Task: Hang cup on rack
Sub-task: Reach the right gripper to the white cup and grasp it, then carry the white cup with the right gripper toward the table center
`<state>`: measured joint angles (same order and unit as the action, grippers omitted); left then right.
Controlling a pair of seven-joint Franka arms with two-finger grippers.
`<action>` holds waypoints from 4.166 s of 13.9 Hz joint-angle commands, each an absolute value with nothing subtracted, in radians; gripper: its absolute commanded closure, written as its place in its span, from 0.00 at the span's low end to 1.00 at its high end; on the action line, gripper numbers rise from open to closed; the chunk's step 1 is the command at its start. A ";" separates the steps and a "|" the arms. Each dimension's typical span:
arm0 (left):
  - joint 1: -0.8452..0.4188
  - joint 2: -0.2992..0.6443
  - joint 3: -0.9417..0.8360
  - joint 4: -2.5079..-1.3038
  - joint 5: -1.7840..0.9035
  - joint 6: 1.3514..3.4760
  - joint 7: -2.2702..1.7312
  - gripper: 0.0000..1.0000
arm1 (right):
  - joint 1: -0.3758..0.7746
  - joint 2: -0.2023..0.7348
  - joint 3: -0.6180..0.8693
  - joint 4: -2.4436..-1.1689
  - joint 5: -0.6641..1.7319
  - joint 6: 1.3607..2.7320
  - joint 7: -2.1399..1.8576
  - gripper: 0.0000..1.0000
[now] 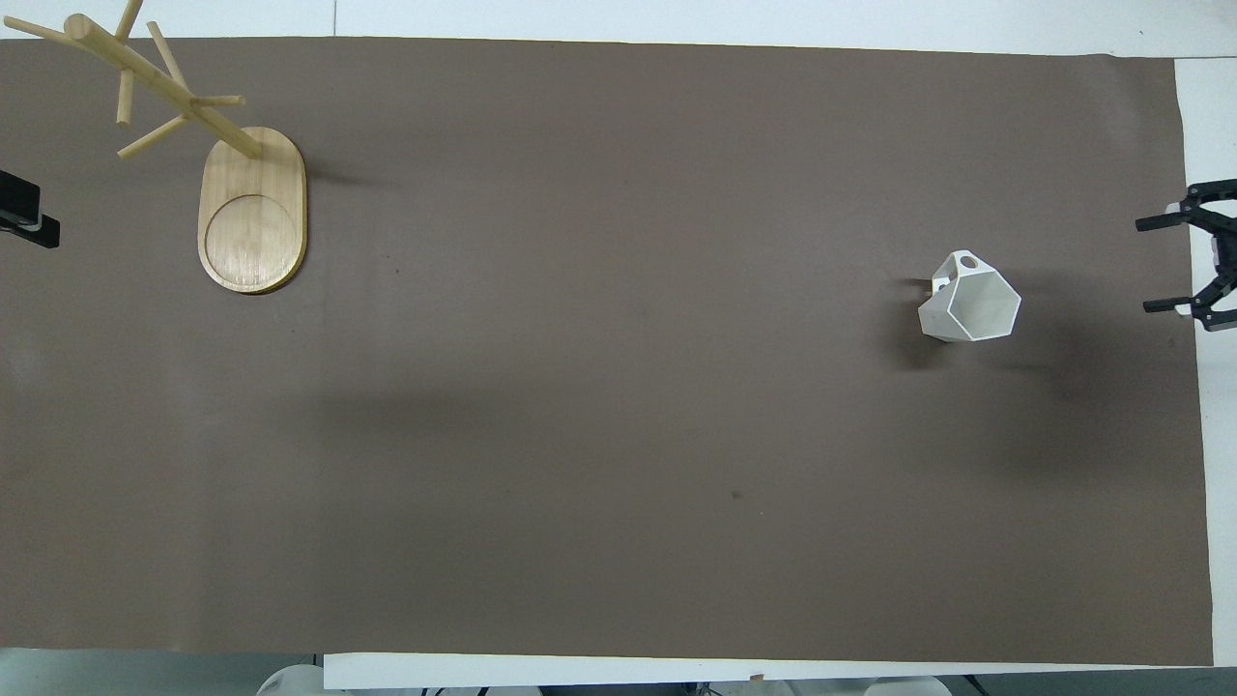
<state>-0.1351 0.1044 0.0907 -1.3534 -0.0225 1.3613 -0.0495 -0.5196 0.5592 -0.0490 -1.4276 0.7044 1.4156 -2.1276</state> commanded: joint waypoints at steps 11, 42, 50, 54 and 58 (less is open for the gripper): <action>-0.123 0.074 0.084 -1.394 -0.026 1.381 -0.043 0.00 | -0.683 0.779 0.193 -1.572 0.838 1.428 -2.528 0.00; -0.123 0.072 0.084 -1.394 -0.026 1.381 -0.043 0.00 | -0.330 0.528 0.226 -1.834 1.207 1.653 -2.392 0.63; -0.123 0.074 0.084 -1.394 -0.026 1.381 -0.043 0.00 | -0.003 0.534 0.225 -1.844 1.505 2.012 -2.316 0.62; -0.123 0.074 0.084 -1.394 -0.026 1.381 -0.043 0.00 | 0.139 0.528 0.225 -1.845 1.649 2.180 -2.336 0.62; -0.147 0.075 0.068 -1.394 -0.020 1.403 -0.232 0.00 | 0.201 0.523 0.225 -1.850 1.735 2.195 -2.352 0.61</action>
